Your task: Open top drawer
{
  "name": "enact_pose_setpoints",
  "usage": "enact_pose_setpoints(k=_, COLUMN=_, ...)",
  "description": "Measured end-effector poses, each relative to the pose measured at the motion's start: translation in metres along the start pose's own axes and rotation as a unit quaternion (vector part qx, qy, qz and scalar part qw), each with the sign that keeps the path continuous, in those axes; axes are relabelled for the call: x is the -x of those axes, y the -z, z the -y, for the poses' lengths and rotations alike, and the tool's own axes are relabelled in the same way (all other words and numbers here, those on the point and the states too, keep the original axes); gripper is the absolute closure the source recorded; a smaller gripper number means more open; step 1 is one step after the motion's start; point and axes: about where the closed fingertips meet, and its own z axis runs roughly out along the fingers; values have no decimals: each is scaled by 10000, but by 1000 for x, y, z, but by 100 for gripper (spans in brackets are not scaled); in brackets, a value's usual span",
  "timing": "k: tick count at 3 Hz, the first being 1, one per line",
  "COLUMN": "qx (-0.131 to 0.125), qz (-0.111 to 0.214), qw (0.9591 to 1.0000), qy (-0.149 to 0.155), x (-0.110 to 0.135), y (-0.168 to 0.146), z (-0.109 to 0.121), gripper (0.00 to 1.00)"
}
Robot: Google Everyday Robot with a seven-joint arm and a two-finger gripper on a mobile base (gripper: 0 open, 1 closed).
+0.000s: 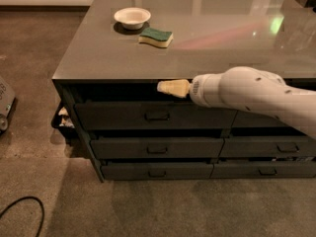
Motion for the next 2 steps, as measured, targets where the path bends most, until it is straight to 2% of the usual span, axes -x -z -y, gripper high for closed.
enact_pose_setpoints(k=1, qx=-80, qz=-157, qw=9998, qy=-22, x=-2, y=-30, z=18, gripper=19)
enact_pose_setpoints(k=2, qx=-163, qz=-174, qw=9997, qy=-76, x=-3, y=-48, z=30, gripper=42)
